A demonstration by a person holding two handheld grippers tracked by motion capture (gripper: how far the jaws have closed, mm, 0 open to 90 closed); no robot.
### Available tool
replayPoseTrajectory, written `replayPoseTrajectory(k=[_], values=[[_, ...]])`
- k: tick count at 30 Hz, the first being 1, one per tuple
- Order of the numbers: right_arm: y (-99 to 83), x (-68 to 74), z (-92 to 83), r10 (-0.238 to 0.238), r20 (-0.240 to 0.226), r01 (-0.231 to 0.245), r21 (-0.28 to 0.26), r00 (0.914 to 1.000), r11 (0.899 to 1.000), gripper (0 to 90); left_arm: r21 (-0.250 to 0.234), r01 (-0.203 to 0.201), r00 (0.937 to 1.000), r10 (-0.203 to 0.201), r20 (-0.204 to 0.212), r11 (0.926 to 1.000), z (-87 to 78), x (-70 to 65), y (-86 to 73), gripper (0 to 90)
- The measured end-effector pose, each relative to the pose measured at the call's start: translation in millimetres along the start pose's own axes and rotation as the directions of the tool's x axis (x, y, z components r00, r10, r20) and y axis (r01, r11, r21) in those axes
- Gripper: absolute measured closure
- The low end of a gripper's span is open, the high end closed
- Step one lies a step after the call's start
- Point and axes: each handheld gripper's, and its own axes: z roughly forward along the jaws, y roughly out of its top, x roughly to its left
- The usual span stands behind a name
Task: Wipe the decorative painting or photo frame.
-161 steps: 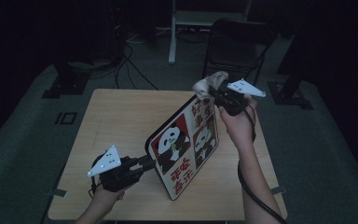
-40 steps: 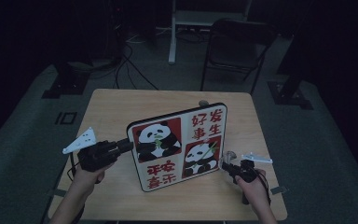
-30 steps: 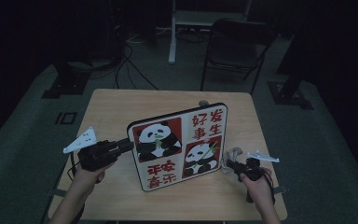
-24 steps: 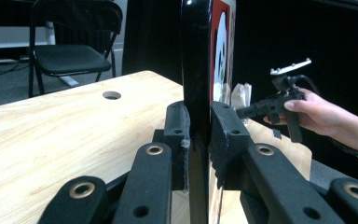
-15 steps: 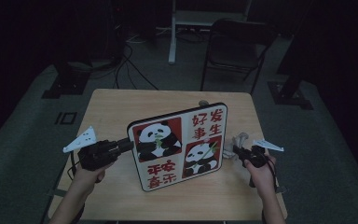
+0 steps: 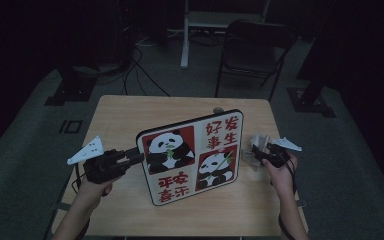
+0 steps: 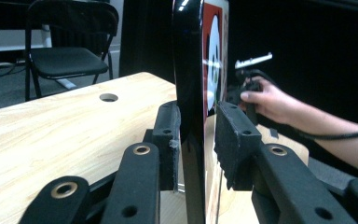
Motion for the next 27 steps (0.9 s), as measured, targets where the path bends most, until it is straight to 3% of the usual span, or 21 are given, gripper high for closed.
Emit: replayPoseTrajectory(k=[5,7,12,17,21,24,27], values=[[4.4,-4.0,-9.0,0.022,0.021,-0.021,-0.038,0.9995,0.999,26.9,-0.003,-0.016,0.9999,0.016,-0.003,0.9999,-2.8,-2.2,0.9,60.2],[3.2,-4.4,-12.6,0.015,0.025,-0.014,-0.045,0.9996,0.999,25.9,-0.006,-0.018,0.9998,0.018,-0.013,0.9998,-5.5,-2.8,1.4,51.8],[-1.8,-4.1,-20.5,0.004,0.024,-0.003,-0.039,0.9997,0.999,20.6,-0.041,-0.022,0.9987,0.02,-0.047,0.9989,-13.3,-3.6,3.8,38.6],[-8.0,-0.7,-31.8,-0.004,0.008,0.005,-0.037,1.0,0.999,20.1,-0.023,-0.042,0.9955,0.039,-0.086,0.9989,-20.1,-3.8,0.6,30.5],[-14.5,2.0,-40.2,-0.015,-0.011,0.014,-0.025,0.9998,1.0,19.9,0.007,-0.018,0.9891,0.019,-0.146,0.9998,-24.1,1.7,-9.2,26.6],[-18.7,2.7,-46.4,-0.019,-0.01,0.019,-0.019,0.9998,1.0,20.0,0.017,0.001,0.9785,0.003,-0.206,0.9999,-27.9,6.8,-16.6,25.1],[-23.6,2.8,-51.6,-0.019,-0.009,0.019,-0.006,0.9998,1.0,19.9,0.034,0.03,0.9703,-0.021,-0.241,0.999,-30.5,12.6,-24.8,23.0]])
